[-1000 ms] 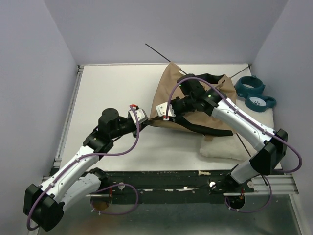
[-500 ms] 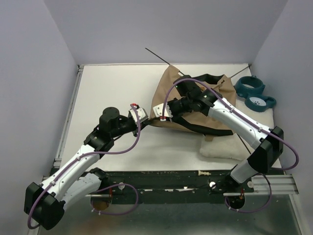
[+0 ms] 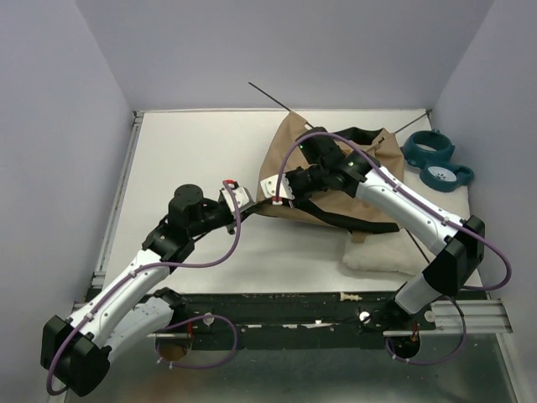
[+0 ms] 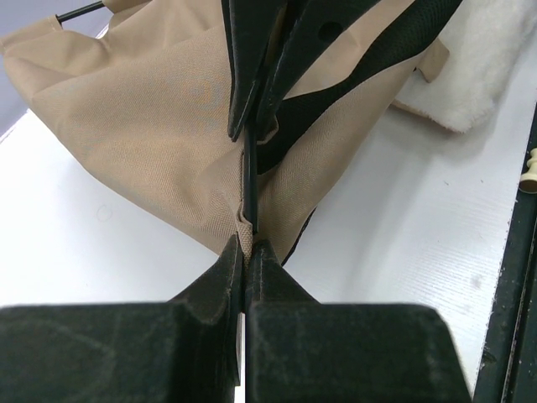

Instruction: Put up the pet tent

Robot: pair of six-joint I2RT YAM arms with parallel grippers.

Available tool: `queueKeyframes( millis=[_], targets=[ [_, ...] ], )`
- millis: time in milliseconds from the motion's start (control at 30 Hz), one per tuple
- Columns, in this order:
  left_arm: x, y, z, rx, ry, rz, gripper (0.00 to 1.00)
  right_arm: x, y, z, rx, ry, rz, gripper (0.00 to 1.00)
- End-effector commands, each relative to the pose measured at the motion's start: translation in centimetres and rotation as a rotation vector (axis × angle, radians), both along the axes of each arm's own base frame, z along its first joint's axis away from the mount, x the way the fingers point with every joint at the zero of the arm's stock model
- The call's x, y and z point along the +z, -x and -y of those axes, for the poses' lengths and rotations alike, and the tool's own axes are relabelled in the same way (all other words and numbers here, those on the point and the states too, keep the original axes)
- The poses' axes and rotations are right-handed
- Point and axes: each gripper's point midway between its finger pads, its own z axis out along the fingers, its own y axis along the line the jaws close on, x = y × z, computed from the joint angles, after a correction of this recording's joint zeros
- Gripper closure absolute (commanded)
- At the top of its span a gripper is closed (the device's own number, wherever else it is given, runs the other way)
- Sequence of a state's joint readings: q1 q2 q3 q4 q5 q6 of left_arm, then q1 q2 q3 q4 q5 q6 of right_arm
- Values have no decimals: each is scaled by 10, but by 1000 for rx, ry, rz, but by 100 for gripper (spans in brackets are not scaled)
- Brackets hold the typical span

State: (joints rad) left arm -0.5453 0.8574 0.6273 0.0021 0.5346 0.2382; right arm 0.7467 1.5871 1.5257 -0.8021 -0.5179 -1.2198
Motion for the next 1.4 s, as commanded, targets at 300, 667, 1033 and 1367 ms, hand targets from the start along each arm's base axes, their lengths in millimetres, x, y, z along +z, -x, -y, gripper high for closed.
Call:
queueKeyframes(
  millis=[300, 667, 1033, 1367],
  targets=[
    [-3, 9, -3, -31, -20, 25, 100, 13, -3, 18, -57, 7, 25, 99],
    [1, 10, -1, -42, -11, 29, 100, 4, -1, 15, -39, 20, -16, 99],
    [5, 9, 0, -44, -4, 29, 100, -12, -4, 12, -26, 49, -19, 99],
    [4, 10, 0, -44, -6, 16, 100, -22, 0, 9, 5, 70, -17, 99]
  ],
)
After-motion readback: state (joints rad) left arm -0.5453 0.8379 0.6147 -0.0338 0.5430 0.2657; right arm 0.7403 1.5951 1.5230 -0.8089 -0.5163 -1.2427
